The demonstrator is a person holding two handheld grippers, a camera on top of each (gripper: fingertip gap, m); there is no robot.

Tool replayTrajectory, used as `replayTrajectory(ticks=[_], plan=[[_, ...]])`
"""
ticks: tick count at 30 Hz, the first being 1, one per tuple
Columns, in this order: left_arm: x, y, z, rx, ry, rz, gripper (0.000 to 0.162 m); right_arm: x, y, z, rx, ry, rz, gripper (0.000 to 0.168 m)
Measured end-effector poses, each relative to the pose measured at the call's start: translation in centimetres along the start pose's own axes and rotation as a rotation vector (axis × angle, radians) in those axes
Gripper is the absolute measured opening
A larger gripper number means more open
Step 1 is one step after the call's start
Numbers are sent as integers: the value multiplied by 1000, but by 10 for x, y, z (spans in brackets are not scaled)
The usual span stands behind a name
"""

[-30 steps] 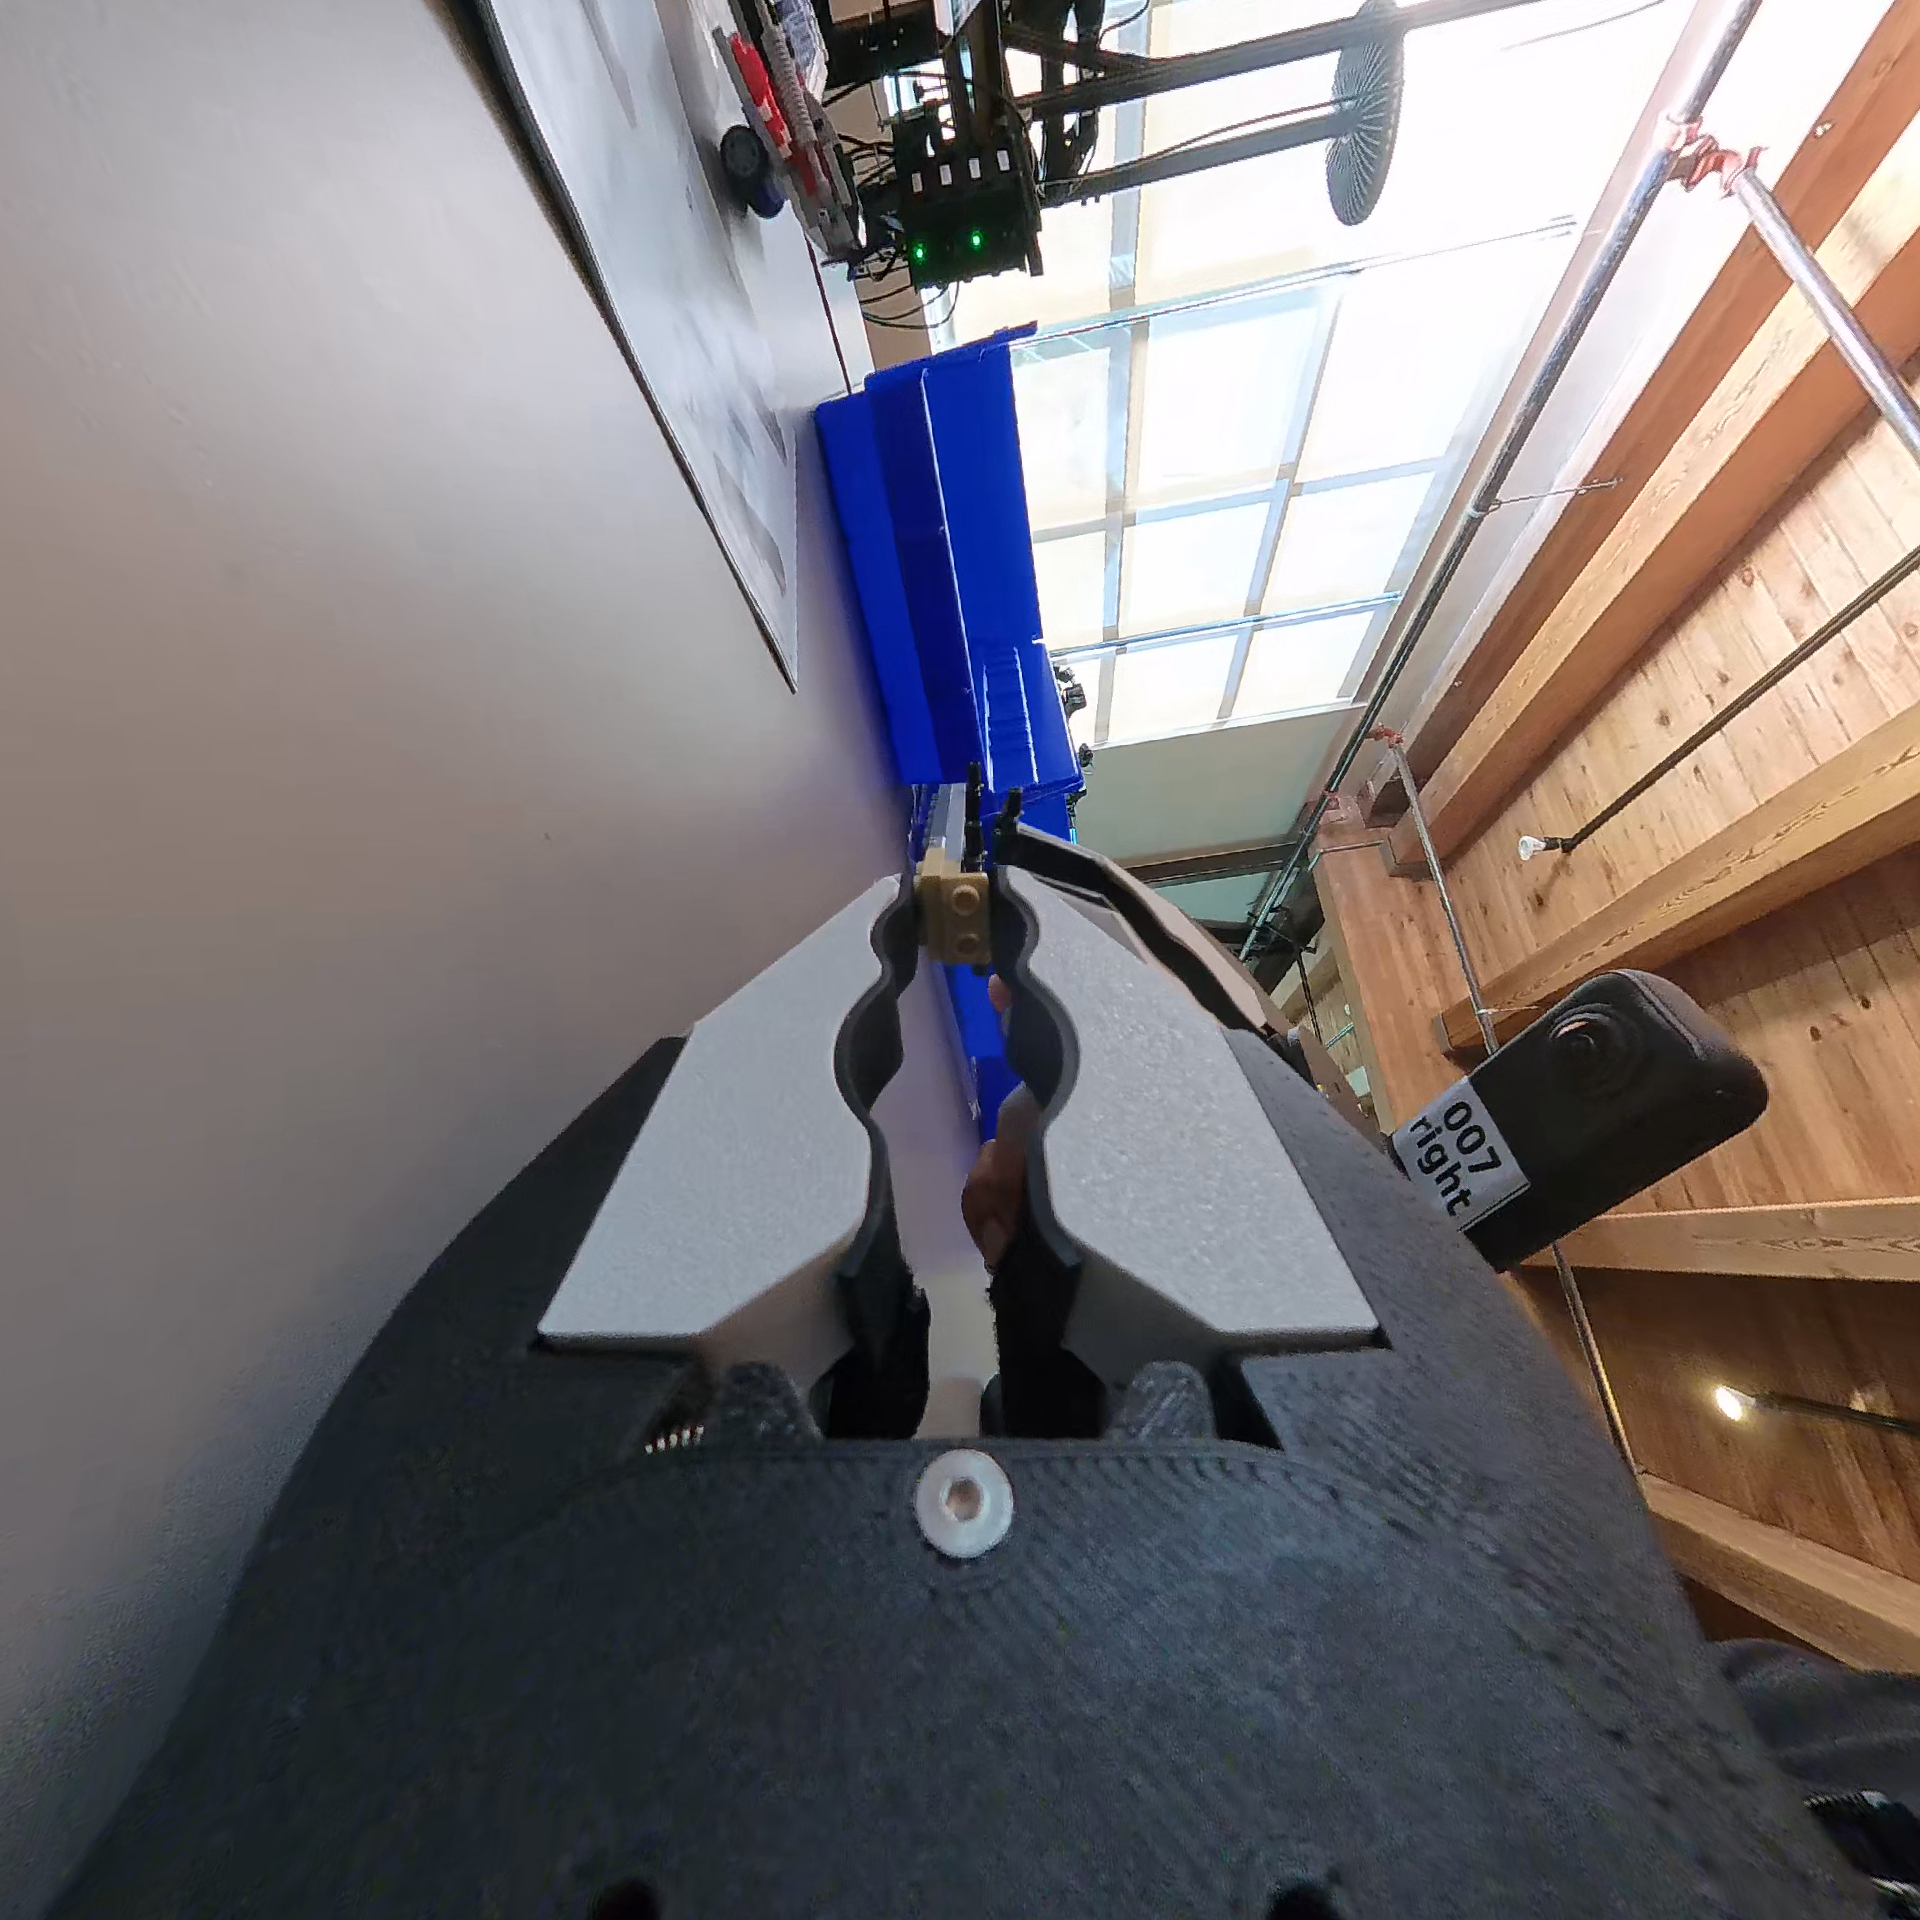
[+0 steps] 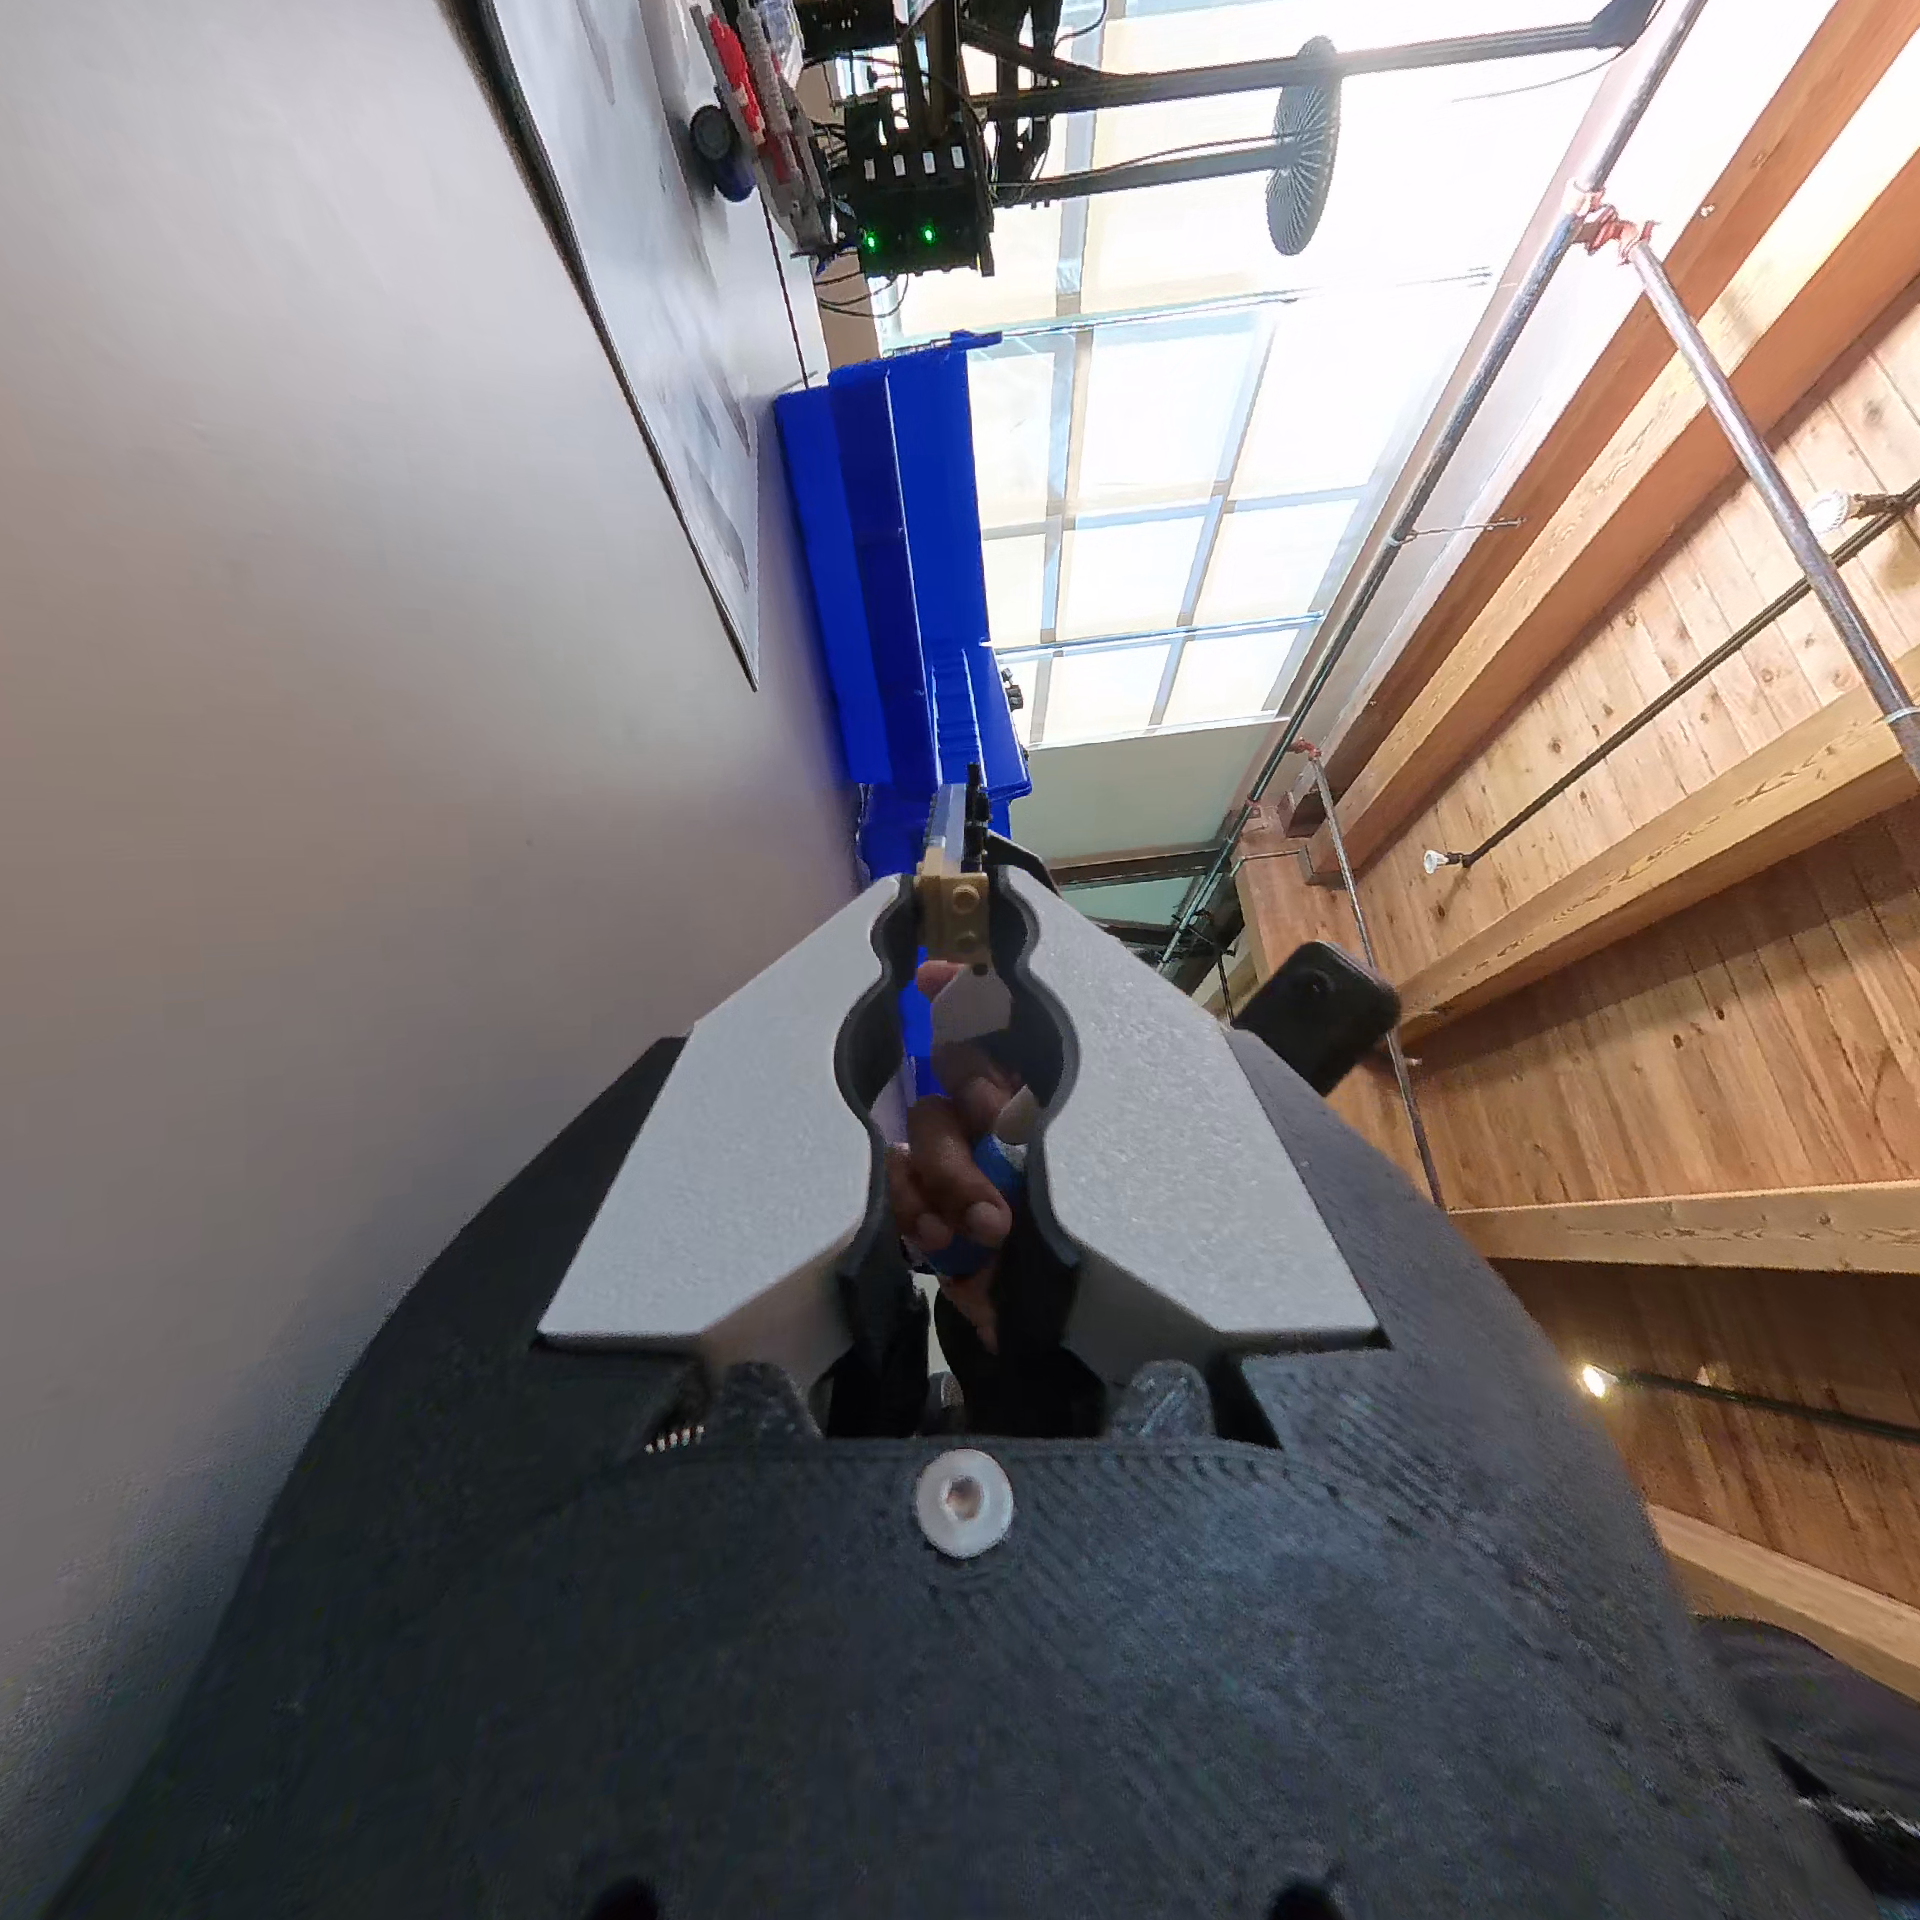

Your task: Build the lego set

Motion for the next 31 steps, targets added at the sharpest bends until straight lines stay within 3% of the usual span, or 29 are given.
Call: replayTrajectory(ticks=[11, 31], plan=[[2, -3, 0, 23, -1, 29, 12, 9, 0, -10, -89, -158, 13, 52], [1, -5, -3, 43, -14, 47, 12, 12, -3, -7, -211, -370, -37, 53]])
Point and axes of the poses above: each gripper's, where its closed fingertips meet, y back along the fingers, x out of its underside, z = x × y across the jaws, the point moved 5 cm from there along y, back along the fingers, and after that the axes turned 9 degrees about z, right-handed, at the moved point
